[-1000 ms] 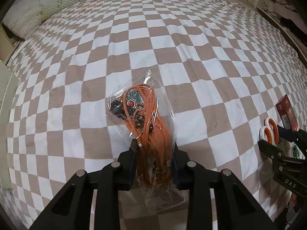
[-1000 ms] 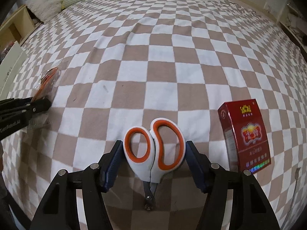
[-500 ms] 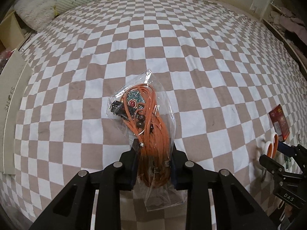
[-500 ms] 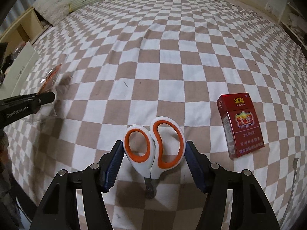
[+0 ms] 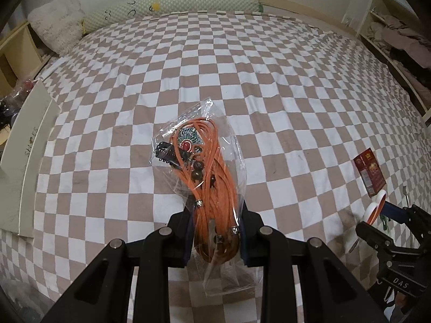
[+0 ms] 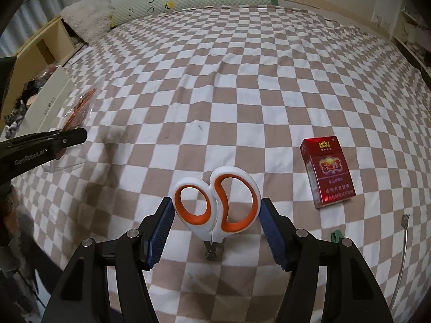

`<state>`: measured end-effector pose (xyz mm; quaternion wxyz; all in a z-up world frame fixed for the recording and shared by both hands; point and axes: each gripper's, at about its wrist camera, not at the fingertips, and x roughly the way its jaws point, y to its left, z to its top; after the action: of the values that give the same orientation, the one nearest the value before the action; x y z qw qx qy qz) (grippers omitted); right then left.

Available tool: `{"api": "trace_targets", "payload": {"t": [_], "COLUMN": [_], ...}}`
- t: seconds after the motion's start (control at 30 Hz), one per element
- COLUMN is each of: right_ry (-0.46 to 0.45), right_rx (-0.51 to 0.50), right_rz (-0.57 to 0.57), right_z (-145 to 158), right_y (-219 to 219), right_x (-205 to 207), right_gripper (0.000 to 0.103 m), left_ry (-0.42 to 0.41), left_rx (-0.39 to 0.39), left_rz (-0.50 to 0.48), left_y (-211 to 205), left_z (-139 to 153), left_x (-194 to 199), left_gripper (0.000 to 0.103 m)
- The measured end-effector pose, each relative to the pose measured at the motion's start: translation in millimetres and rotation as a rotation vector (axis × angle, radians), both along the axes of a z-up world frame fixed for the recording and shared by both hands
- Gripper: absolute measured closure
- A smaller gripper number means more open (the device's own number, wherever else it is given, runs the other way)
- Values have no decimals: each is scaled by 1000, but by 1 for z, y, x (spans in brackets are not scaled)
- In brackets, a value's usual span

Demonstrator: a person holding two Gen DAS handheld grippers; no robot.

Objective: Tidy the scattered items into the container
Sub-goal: 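Lift the cable bag with the left tool while the right tool lifts the scissors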

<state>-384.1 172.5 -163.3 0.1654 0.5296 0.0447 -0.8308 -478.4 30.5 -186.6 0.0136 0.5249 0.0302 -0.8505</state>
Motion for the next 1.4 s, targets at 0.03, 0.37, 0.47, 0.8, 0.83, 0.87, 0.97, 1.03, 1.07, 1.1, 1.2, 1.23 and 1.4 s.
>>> {"api": "trace_targets", "payload": {"t": [0.03,0.37,0.47,0.8,0.83,0.87,0.97,1.03,1.07,1.1,1.2,1.23,1.4], "right_ry": [3,46,70,145,150,155,170,181,186,191,208,211,242], "right_rx": [-2,-25,-39,-86,-90,-95,-93,-96,-100,-103,-118,-122,-154], "right_rz": [4,2,3,13,12,11,11,11,11,10,15,17,29], "right_z": [6,60,77,127,131,134,142,149,152,155,166,168,183], "right_y": [3,51,51,52,53,54,54,54,54,54,52,50,31], "right_x": [3,26,33,58,62,66,74,80,82,84,95,96,107], "right_gripper": [38,38,38,38,38,38,38,38,38,38,38,38,38], "left_ry": [3,48,68,115,118,125,144,157,163,167,183,189,219], "left_rx": [0,-3,1,4,5,6,8,10,11,11,17,15,6], "left_rz": [0,-6,-11,-8,-5,-1,5,7,8,8,13,13,29], "left_y": [1,-5,-3,-5,-6,-8,-12,-16,-15,-16,-24,-26,-43], "left_z": [2,67,83,121,125,129,141,149,154,157,168,171,188], "left_x": [-1,73,94,135,139,144,158,168,177,183,198,204,230], "left_gripper": [76,76,76,76,76,76,76,76,76,76,76,76,76]}}
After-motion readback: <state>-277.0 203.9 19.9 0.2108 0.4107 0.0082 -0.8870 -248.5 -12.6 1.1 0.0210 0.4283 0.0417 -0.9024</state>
